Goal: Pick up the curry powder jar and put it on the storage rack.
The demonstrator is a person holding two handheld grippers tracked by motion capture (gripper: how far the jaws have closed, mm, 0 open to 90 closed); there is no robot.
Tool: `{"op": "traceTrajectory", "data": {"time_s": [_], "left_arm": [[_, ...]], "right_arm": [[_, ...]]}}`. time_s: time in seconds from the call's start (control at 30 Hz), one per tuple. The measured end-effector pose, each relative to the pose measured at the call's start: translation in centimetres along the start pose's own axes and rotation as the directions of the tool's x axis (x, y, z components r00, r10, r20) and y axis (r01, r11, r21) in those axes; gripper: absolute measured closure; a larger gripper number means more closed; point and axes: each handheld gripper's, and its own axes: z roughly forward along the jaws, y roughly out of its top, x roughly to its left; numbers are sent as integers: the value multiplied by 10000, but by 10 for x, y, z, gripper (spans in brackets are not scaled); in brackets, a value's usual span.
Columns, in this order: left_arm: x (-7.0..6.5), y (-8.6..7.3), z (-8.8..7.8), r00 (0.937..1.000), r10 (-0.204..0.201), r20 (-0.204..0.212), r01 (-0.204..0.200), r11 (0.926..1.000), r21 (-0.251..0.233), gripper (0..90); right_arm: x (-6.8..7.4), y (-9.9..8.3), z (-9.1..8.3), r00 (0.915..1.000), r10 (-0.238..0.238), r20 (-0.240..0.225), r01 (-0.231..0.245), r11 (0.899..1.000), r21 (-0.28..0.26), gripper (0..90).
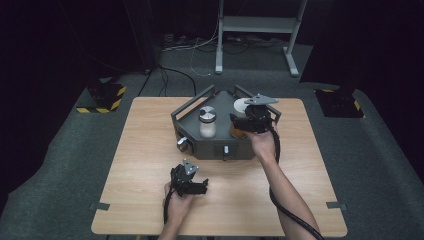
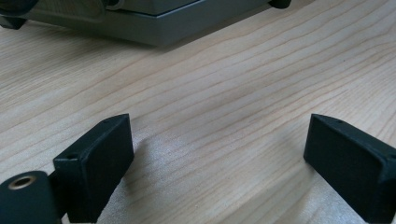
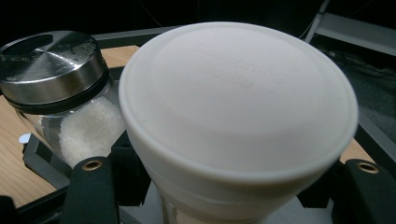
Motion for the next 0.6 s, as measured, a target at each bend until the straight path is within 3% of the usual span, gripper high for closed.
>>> {"op": "traceTrajectory", "data": {"time_s": [0.17,0.33,0.6], "left_arm": [[0,0,0,10000,2,0,-2,10000,0,82],[0,0,0,10000,1,0,-1,10000,-1,82],[0,0,0,10000,0,0,0,10000,-1,82]], "right_arm": [[-6,0,1,9995,217,-232,-215,9997,66,297],[-11,-5,0,9985,385,-380,-391,9991,-153,179],[-18,-10,-3,9958,553,-730,-572,9981,-245,146]]}}
